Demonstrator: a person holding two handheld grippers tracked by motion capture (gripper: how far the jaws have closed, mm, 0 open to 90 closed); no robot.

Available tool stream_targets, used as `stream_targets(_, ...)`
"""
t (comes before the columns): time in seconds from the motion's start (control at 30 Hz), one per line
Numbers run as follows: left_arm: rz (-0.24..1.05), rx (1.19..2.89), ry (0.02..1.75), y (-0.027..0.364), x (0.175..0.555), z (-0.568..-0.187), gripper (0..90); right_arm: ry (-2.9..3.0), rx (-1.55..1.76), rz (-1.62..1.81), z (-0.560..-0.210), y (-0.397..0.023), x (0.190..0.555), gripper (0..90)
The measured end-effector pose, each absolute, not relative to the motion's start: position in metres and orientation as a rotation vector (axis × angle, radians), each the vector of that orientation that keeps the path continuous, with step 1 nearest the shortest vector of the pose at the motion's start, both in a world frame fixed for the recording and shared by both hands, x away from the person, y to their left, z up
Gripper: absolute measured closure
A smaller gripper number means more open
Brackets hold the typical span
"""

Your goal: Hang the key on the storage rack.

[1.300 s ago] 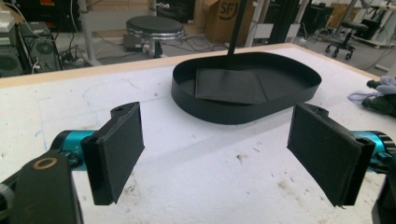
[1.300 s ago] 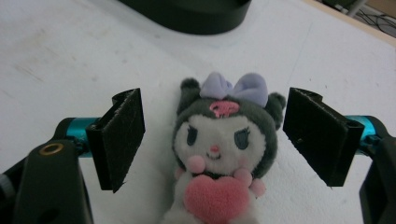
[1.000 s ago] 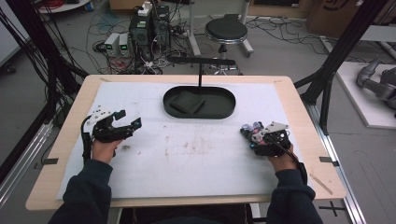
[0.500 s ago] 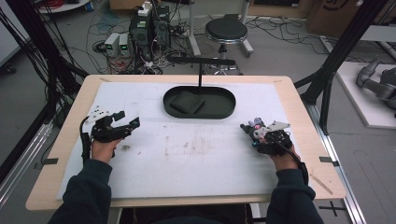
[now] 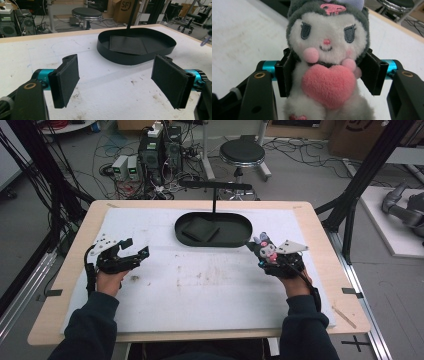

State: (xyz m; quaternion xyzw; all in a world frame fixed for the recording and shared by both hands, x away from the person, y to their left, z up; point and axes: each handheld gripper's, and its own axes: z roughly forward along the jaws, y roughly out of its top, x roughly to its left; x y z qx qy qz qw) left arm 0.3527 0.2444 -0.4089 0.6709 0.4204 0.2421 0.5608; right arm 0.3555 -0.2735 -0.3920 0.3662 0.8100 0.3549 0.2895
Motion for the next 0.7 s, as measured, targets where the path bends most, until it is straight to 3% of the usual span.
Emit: stream_targets(0.7, 0.592, 1.577, 1.009, 0.248, 0.354, -0.41, 24.2, 2.104, 0.904, 1.007, -0.33, -0.241, 0.42, 36.9)
